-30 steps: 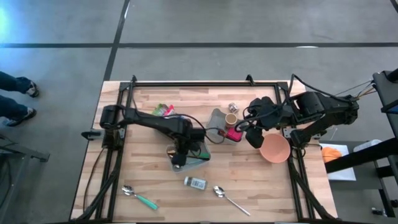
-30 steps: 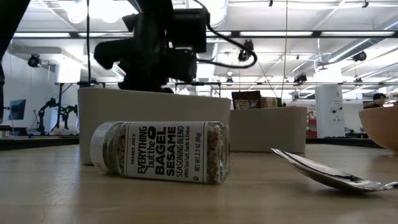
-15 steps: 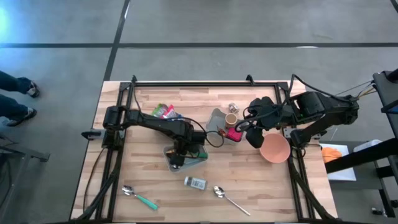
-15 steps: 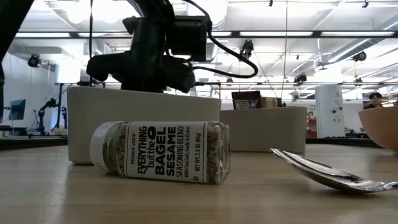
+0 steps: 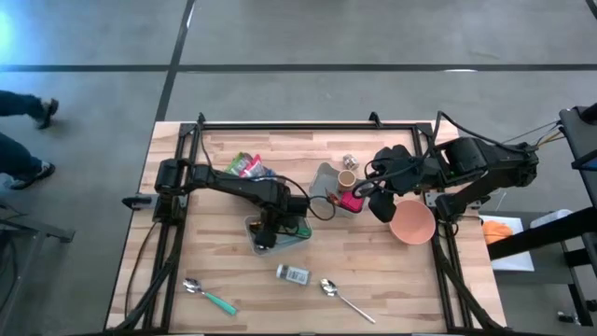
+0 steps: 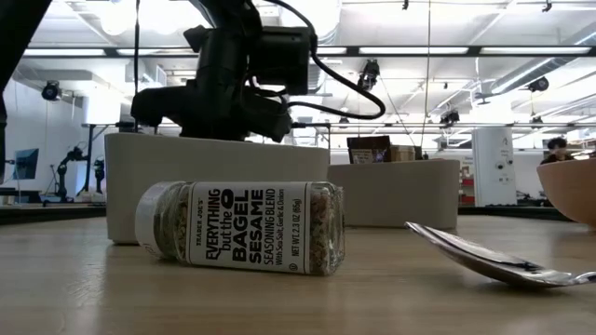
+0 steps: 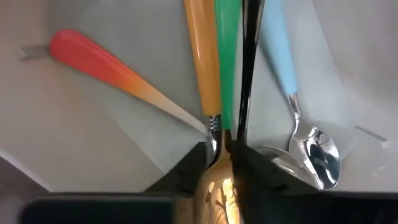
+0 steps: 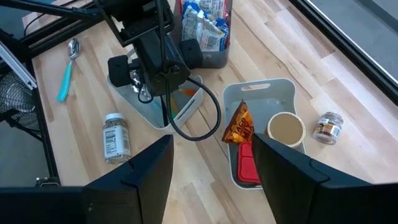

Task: Pick & Place Food Item
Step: Put the green spoon into the bottom gray bin, then put the light green spoon into the bottom gray bin

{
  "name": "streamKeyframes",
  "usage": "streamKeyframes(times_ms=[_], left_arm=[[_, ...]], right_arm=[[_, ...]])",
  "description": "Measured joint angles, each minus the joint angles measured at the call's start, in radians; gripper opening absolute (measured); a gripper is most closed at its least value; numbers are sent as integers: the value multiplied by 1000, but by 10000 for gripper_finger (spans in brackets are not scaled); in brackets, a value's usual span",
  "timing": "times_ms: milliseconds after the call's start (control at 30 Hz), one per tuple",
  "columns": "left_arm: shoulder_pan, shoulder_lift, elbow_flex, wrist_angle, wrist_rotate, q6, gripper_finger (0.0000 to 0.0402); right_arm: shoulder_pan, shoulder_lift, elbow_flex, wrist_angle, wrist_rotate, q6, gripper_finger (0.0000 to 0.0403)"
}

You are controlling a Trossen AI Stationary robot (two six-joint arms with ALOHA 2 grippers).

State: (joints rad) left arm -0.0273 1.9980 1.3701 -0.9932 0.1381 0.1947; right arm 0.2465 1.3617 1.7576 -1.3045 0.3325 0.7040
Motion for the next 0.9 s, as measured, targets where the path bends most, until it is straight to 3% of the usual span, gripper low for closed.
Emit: streamKeyframes(times_ms=[200,400,900], left_arm=[[0,0,0,-18,-2,5,158],[1,-2,11,-54,3,25,211],[0,-95,134,-109,41,68,225]], right_arm=[[0,0,0,0,0,0,215],[0,0,0,0,0,0,215],[0,0,0,2,0,30,215]])
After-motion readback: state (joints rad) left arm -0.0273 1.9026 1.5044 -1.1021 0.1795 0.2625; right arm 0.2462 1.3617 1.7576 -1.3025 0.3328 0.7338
